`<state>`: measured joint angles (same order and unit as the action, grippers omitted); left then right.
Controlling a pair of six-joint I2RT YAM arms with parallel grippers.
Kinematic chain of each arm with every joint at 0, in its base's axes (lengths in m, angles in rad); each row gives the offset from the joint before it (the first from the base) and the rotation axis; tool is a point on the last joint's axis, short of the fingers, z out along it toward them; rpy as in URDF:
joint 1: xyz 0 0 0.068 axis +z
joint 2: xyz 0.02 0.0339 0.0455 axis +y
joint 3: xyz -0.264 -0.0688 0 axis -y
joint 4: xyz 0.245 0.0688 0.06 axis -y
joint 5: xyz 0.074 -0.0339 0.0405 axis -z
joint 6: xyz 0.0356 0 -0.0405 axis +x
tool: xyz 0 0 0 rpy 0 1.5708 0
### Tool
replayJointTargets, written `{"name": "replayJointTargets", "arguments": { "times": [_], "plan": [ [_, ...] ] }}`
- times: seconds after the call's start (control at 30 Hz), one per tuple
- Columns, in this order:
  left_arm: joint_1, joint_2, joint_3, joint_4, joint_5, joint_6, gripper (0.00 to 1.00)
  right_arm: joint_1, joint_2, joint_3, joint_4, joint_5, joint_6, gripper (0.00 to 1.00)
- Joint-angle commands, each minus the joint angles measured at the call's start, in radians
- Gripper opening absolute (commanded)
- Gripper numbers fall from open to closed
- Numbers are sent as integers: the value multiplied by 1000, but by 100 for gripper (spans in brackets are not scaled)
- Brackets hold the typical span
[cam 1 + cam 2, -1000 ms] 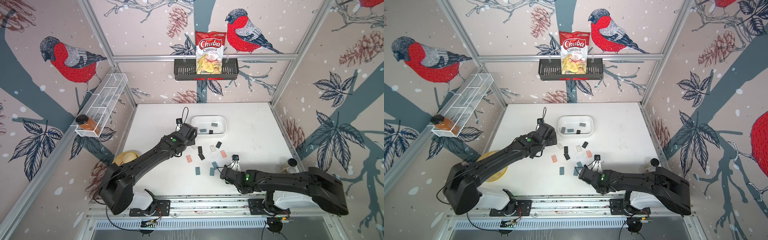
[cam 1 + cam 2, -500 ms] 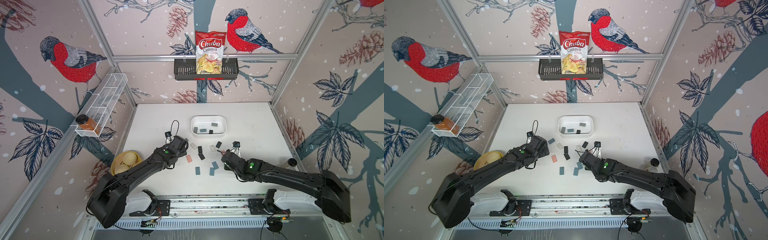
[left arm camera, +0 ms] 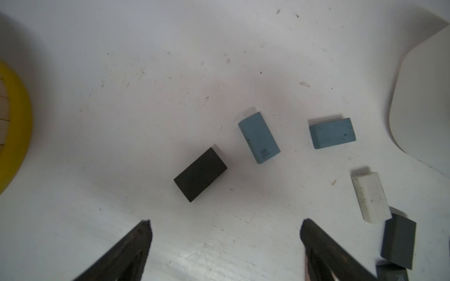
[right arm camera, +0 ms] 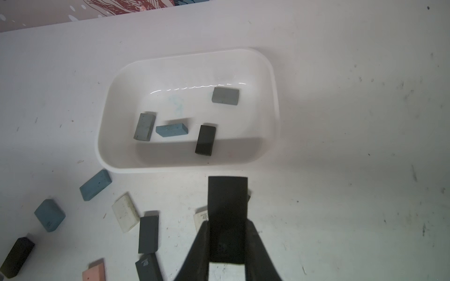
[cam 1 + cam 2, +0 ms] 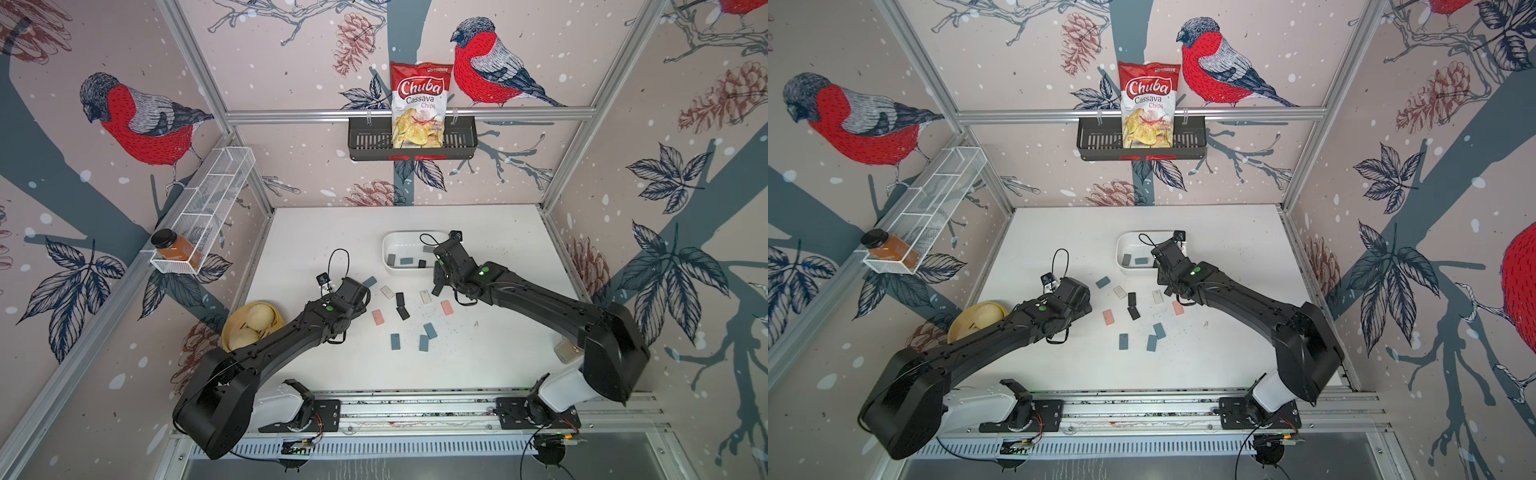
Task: Put the eraser in the storage box
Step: Place the eraser in the storage box.
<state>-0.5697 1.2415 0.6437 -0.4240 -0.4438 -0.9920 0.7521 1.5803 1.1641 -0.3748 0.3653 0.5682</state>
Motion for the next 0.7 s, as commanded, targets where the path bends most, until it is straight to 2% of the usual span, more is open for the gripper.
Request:
{"name": "replayJointTargets", "arguments": {
  "times": [0.0,0.17,0.33,0.67],
  "plan": [
    [11,4,-8,8,-18,-83,96,-51,96,78,15,-74,-79,24],
    [42,5,-24,32,-9,-127,95,-113,248,191,-1,-115,-100,25],
    [107,7,-63,111,66,-130,94,-123,357,285,-29,-115,-115,27],
    [151,61,-57,136,89,-156,93,-125,419,330,-39,-109,-120,36]
  ]
}}
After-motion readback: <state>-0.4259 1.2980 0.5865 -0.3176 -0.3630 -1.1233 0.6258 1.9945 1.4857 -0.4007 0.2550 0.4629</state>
